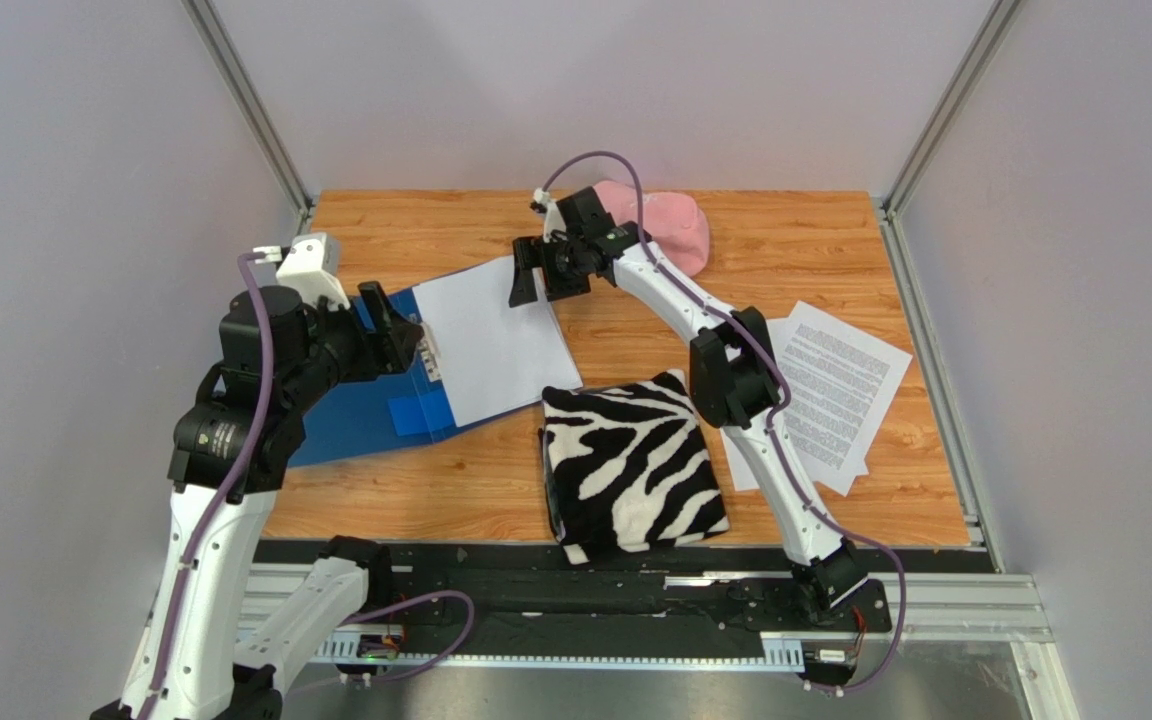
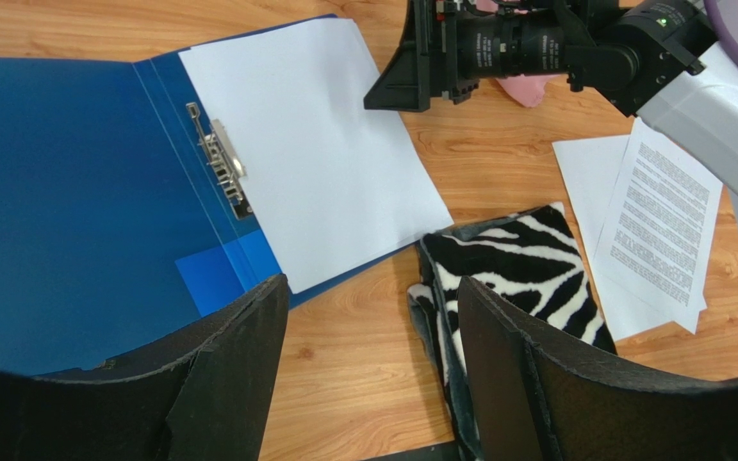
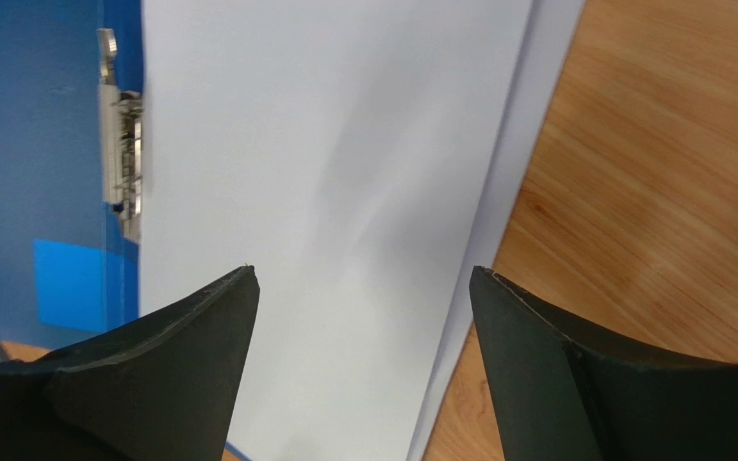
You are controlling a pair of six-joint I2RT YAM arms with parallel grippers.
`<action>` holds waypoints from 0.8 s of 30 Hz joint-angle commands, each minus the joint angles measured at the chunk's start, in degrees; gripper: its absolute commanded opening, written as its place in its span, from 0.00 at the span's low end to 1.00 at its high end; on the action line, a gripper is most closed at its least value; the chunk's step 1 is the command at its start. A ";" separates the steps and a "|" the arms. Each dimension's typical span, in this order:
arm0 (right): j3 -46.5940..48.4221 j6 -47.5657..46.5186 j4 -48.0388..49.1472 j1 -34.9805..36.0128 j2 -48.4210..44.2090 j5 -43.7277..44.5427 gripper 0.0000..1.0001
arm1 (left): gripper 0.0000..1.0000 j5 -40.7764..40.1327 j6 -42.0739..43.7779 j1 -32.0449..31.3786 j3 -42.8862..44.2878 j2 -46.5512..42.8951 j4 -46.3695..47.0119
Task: Put the files into the folder
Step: Place the file in the spring clip on the folder.
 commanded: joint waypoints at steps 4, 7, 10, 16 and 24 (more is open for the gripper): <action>-1.09 -1.84 -1.10 0.34 -4.52 17.45 0.85 | 0.74 0.89 0.38 -0.05 0.54 -0.16 0.63; -3.21 -1.49 0.74 0.34 -4.87 17.90 0.81 | 0.74 1.07 0.46 -0.05 0.10 0.01 0.98; -2.86 -0.53 1.19 0.25 -3.91 15.62 0.78 | 0.74 0.98 0.29 -0.05 -0.07 0.10 1.07; -3.30 1.23 3.74 0.60 -2.07 10.96 0.79 | 0.74 0.98 0.46 -0.05 -0.25 0.19 1.16; -2.15 2.03 4.70 1.13 0.84 11.13 0.78 | 0.74 0.63 0.55 -0.05 0.19 0.02 0.46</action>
